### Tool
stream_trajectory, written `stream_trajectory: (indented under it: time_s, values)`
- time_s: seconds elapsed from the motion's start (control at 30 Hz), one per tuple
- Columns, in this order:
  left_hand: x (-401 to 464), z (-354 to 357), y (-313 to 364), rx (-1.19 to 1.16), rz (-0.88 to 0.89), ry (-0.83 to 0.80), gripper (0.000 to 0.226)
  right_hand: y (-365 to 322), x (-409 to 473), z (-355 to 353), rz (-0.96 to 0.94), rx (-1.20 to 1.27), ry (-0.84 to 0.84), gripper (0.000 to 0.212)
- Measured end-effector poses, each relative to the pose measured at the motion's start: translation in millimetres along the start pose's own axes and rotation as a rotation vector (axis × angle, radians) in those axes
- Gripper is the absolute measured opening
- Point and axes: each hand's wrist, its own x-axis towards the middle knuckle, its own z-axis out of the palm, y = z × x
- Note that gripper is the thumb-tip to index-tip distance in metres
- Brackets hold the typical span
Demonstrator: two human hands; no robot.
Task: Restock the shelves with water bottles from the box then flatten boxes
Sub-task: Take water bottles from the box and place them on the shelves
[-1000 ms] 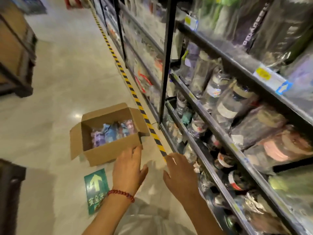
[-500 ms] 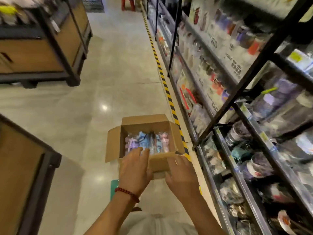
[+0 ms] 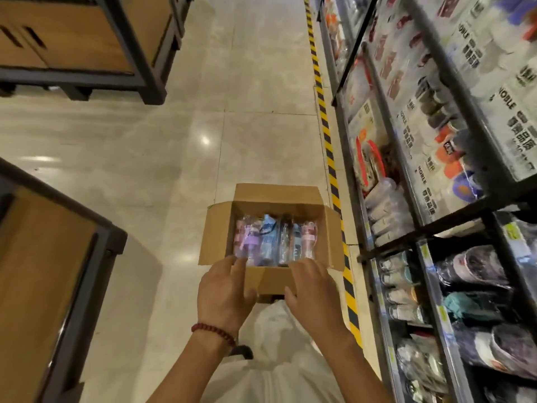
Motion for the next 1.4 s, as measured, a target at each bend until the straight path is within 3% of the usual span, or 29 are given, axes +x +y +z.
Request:
stream_trajectory:
  time_s: [0.3,0.5,0.67,0.97,1.1,1.2,1.4]
  values:
    - [144,29,19,-0.021,-0.041,-0.07,0.052,61,144,-3,0.005,0.051,-0.196,0.041]
    - [226,98,3,-0.03,-0.103,-0.158,0.056,106,228,46,0.045,0.114,-0.285,0.039]
    - [278,182,-26,-0.079,-0.214,-0.217,0.042,157,286,134,0.088,0.168,-0.402,0.041]
    - [339,371,-92,-0.143,-0.485,-0.482,0.064,245,340,323,0.284,0.223,-0.622,0.037]
    - [352,449,-127,-0.244,-0.663,-0.471,0.075,274,354,401,0.425,0.297,-0.66,0.032]
    - [355,494,-155,-0.323,-0.84,-0.387,0.088,282,366,444,0.636,0.466,-0.62,0.046]
    - [352,545,-194,-0.444,-1.013,-0.381,0.104,276,379,500,0.868,0.737,-0.597,0.104]
